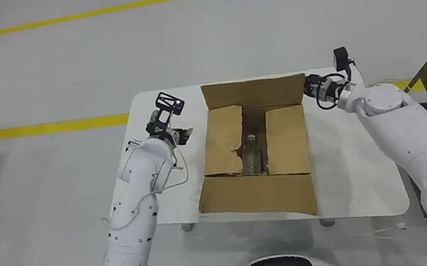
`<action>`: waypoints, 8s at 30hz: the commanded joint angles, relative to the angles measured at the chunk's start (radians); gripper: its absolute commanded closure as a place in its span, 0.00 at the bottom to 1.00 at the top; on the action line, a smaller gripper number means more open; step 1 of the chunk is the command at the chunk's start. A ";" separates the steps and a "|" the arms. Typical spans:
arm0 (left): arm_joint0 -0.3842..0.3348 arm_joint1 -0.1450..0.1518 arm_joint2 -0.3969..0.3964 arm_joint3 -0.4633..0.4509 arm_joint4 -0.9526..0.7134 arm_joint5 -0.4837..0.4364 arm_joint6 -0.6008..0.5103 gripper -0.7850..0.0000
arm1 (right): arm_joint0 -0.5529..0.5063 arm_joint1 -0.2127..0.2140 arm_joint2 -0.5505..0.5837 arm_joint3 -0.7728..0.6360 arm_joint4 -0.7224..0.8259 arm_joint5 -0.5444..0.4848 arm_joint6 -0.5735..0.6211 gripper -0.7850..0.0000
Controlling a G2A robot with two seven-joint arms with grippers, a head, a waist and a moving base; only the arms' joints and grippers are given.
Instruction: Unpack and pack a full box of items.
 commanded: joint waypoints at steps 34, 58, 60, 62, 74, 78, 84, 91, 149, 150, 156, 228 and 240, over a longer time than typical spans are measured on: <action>0.017 -0.001 -0.008 -0.004 0.022 -0.059 0.043 0.00 | -0.276 0.075 -0.050 -0.562 -0.493 -0.157 -0.021 1.00; 0.435 0.110 -0.337 -0.395 0.067 -0.711 0.207 1.00 | -0.404 0.104 -0.005 -0.756 -0.497 -0.049 -0.037 1.00; 0.454 0.115 -0.351 -0.395 0.034 -0.757 0.207 1.00 | -0.408 0.105 -0.006 -0.761 -0.497 -0.048 -0.037 1.00; 0.468 0.119 -0.360 -0.389 -0.005 -0.802 0.204 1.00 | -0.409 0.105 -0.005 -0.764 -0.497 -0.046 -0.038 1.00; 0.484 0.192 -0.230 -0.385 -0.273 -0.822 0.096 1.00 | -0.414 0.108 -0.010 -0.774 -0.498 -0.033 -0.045 1.00; 0.446 0.234 -0.174 -0.379 -0.363 -0.822 0.073 1.00 | -0.411 0.108 -0.014 -0.773 -0.491 -0.035 -0.043 1.00; 0.378 0.290 -0.135 -0.344 -0.409 -0.822 0.072 1.00 | -0.408 0.109 -0.013 -0.777 -0.483 -0.038 -0.042 1.00; 0.380 0.337 -0.106 -0.329 -0.409 -0.822 0.085 1.00 | -0.404 0.112 -0.006 -0.760 -0.478 -0.042 -0.047 1.00; 0.004 0.304 0.259 -0.058 -0.399 -0.313 0.238 0.00 | -0.424 0.102 -0.109 -0.793 -0.698 0.000 -0.258 1.00; 0.007 0.303 0.254 -0.071 -0.405 -0.284 0.208 0.00 | -0.425 0.101 -0.111 -0.792 -0.700 0.002 -0.263 1.00; 0.061 0.308 0.208 -0.144 -0.396 -0.145 0.129 0.00 | -0.426 0.097 -0.115 -0.793 -0.695 0.006 -0.270 1.00; -0.112 0.104 0.260 0.170 -0.437 0.052 0.488 0.00 | -0.437 0.091 -0.078 -0.791 -0.652 -0.003 -0.217 1.00; -0.224 0.035 0.379 0.225 -0.427 -0.009 0.528 0.00 | -0.532 0.153 0.204 -0.903 -0.586 0.030 -0.207 1.00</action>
